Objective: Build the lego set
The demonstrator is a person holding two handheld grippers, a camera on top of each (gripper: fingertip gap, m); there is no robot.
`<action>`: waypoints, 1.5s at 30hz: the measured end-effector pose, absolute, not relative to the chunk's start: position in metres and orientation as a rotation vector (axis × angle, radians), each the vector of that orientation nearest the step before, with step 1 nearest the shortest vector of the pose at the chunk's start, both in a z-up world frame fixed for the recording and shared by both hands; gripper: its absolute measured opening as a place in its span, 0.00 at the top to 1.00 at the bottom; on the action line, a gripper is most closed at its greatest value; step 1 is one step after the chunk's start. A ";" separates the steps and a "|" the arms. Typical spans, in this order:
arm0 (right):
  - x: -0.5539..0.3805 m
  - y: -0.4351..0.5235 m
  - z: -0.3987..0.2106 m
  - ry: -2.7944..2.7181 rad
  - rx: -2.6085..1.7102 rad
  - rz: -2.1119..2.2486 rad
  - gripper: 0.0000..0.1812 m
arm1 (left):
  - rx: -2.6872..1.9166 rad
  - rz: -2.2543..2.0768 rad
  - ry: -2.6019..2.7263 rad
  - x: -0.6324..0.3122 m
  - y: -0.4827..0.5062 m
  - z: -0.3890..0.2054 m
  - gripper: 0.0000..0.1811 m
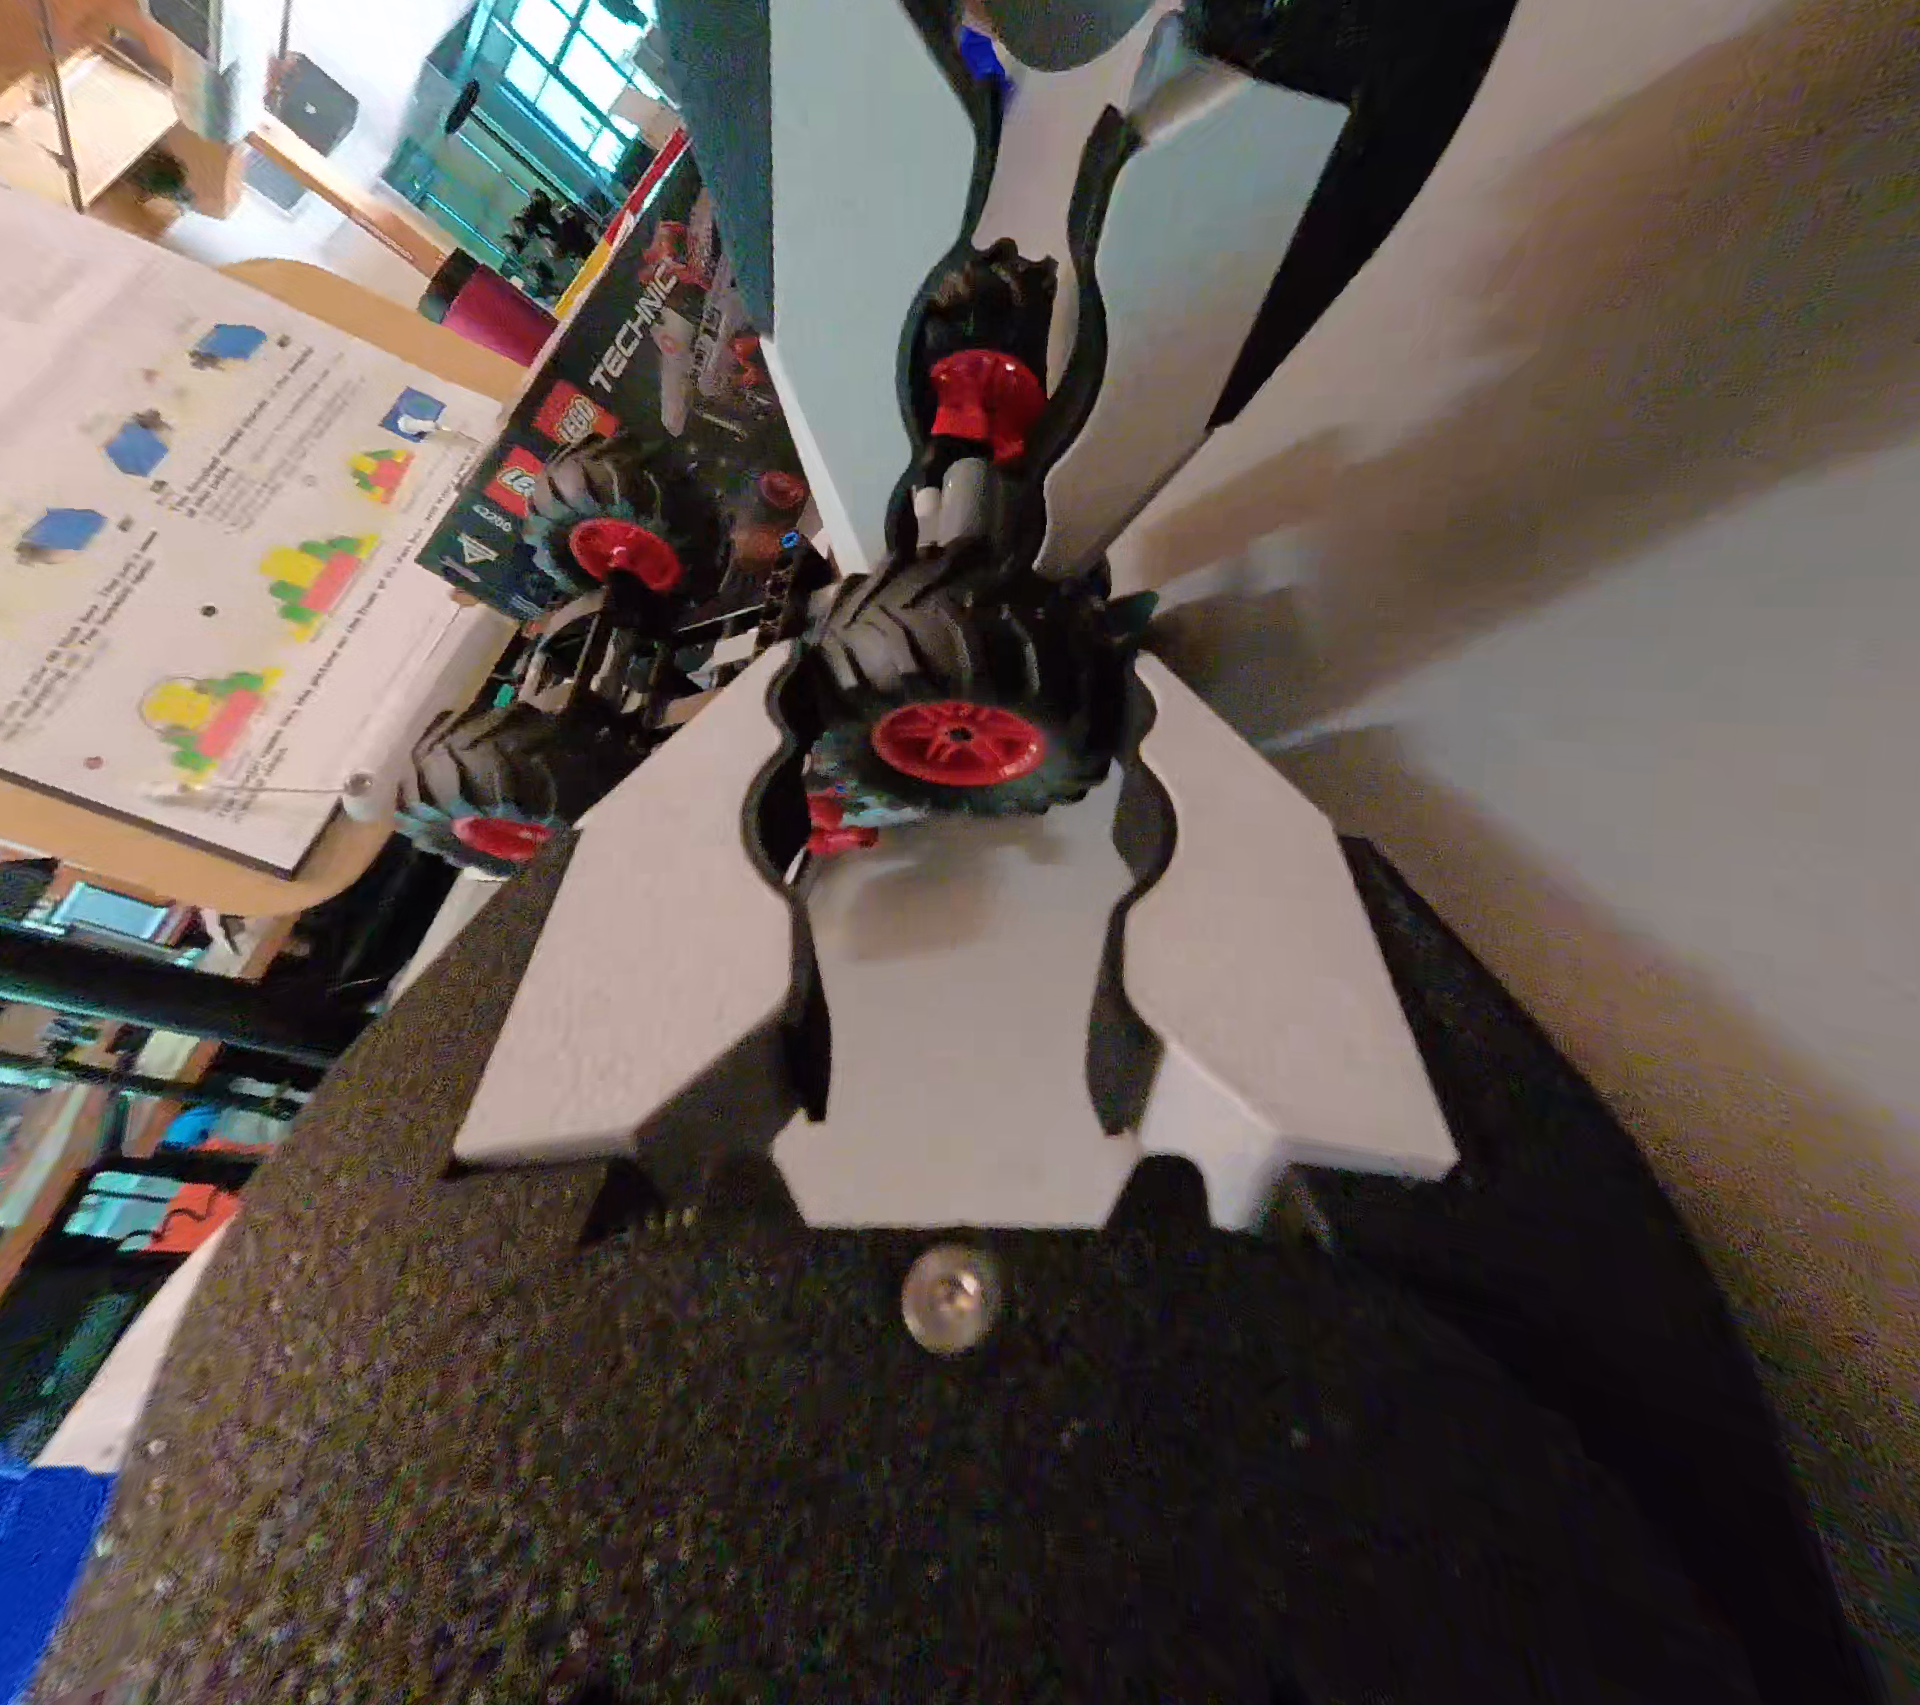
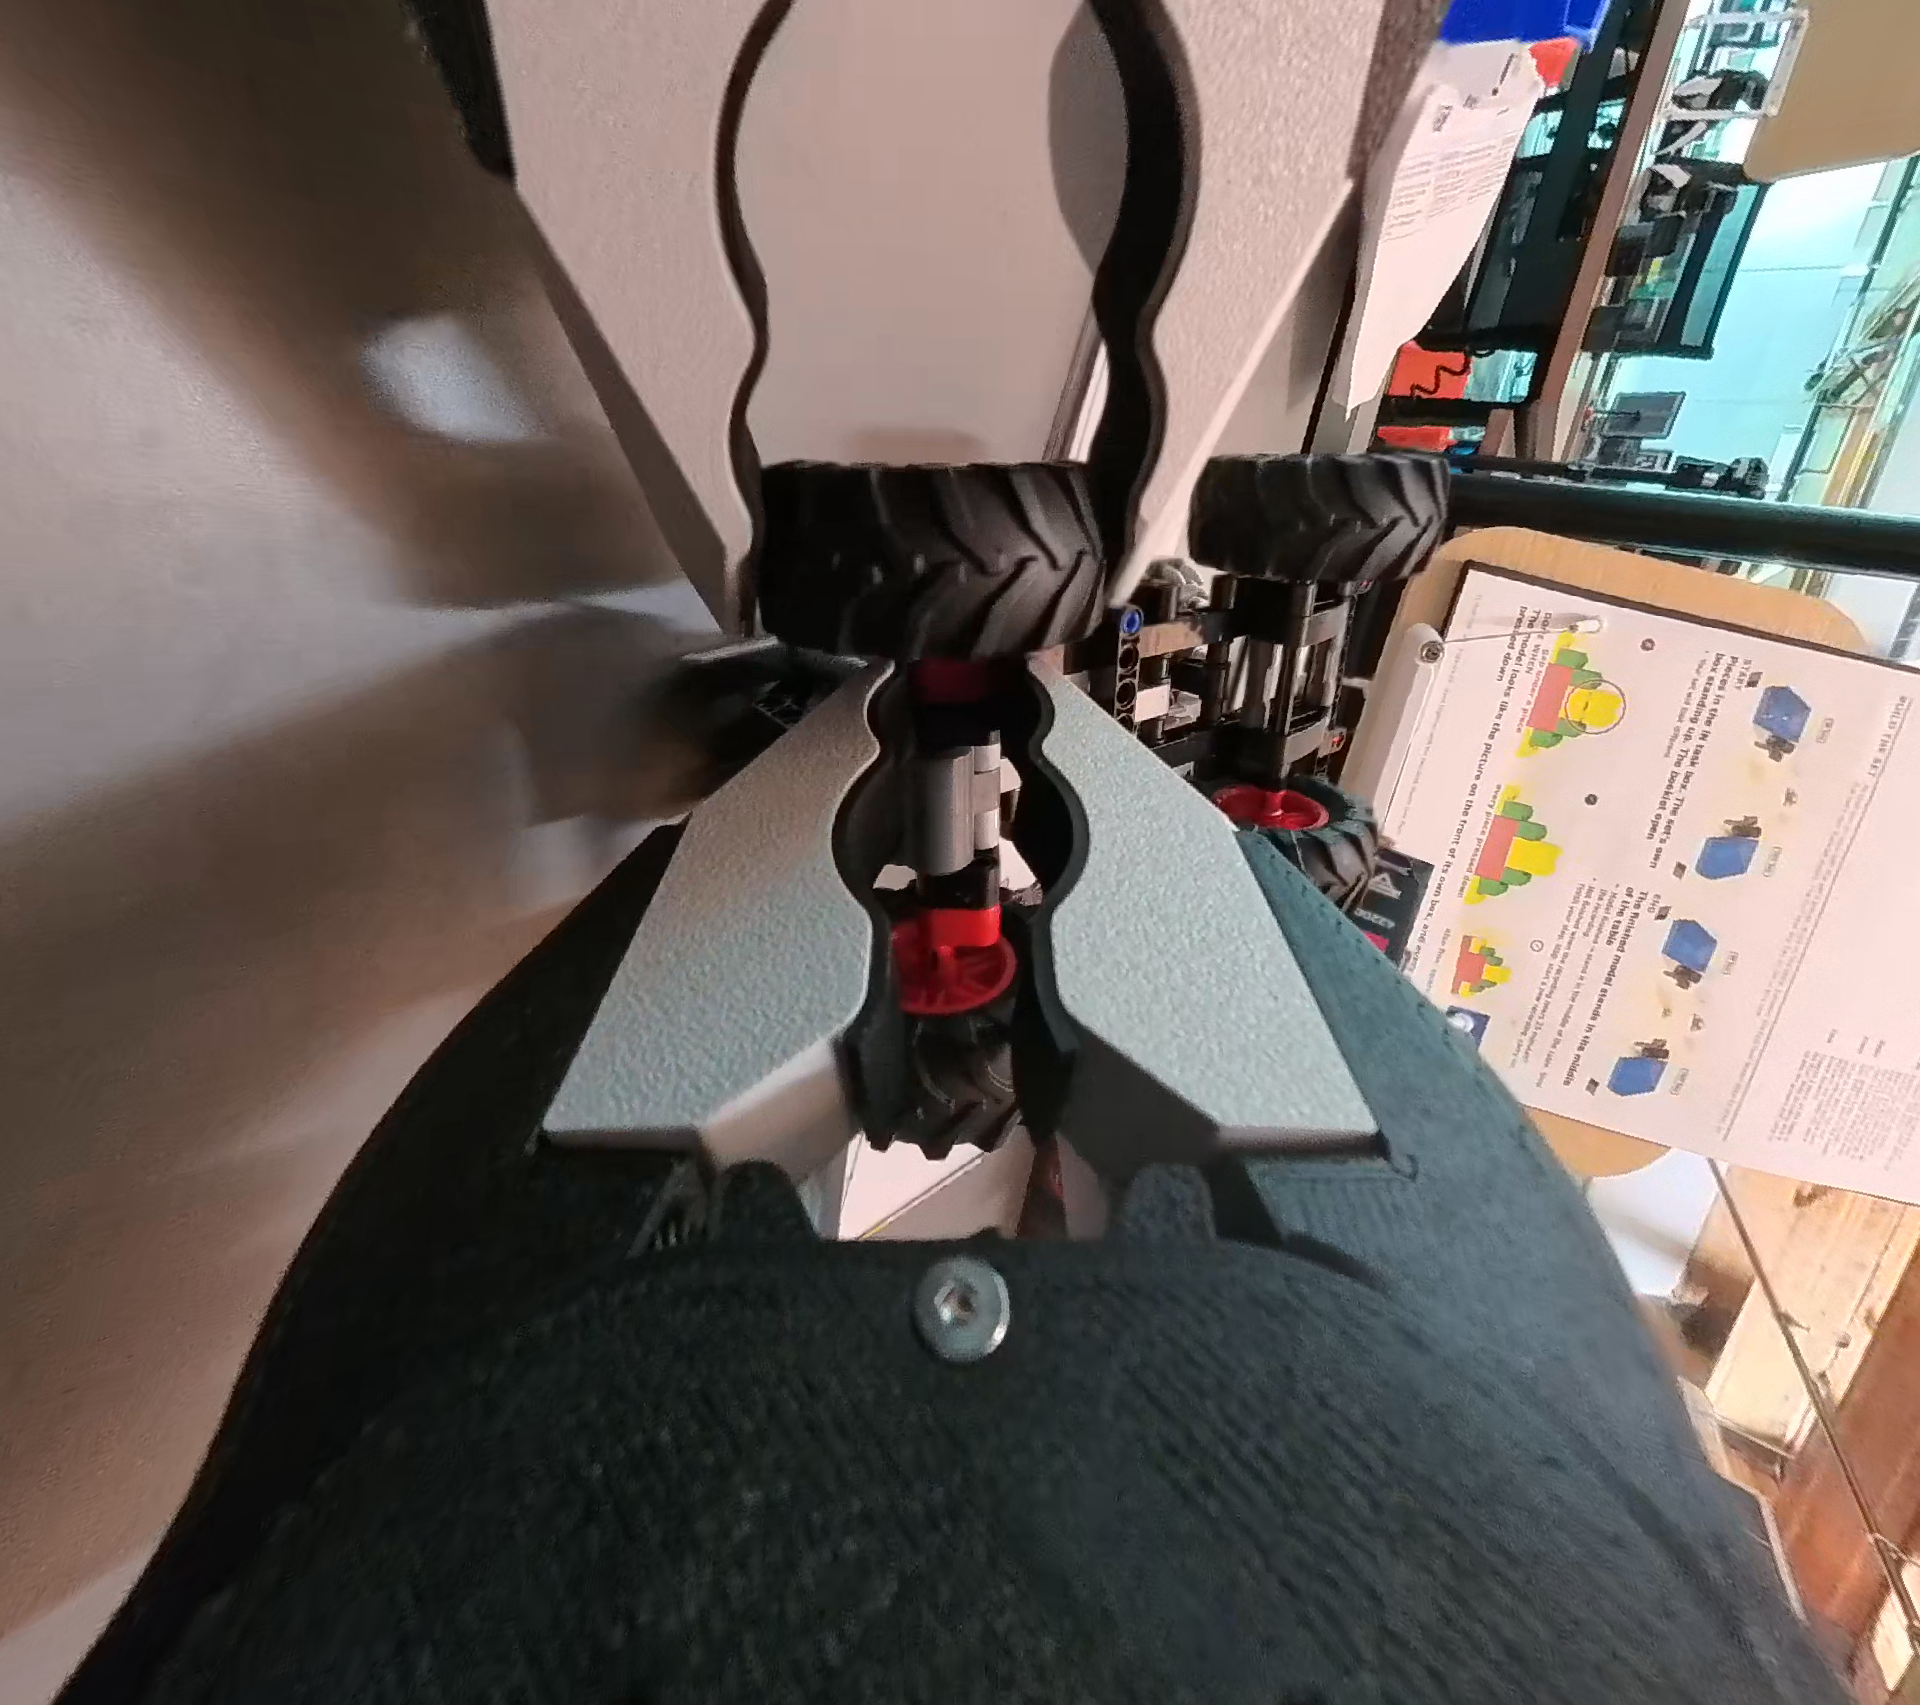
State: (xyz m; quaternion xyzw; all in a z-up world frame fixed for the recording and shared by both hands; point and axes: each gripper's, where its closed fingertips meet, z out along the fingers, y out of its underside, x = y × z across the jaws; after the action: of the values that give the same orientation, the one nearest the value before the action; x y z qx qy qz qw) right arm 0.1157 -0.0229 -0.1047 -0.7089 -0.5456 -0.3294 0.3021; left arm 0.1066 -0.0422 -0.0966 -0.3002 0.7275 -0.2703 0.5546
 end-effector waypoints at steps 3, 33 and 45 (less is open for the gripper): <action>0.115 -0.023 -0.104 -1.440 -1.888 -0.874 0.90 | -0.904 -0.905 1.720 0.102 -0.043 -0.095 0.70; 0.106 -0.028 -0.105 -1.426 -1.910 -0.828 0.90 | -0.793 -0.777 1.822 0.106 -0.042 -0.104 0.69; 0.129 -0.030 -0.105 -1.394 -1.958 -0.945 0.90 | -0.803 -0.770 1.784 0.090 -0.034 -0.103 0.69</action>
State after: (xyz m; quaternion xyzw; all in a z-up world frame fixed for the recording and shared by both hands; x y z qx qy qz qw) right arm 0.1290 -0.0304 -0.1053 -0.7286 -0.5189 -0.3518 0.2759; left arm 0.0899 -0.0341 -0.1032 -0.3316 0.7365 -0.3179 0.4965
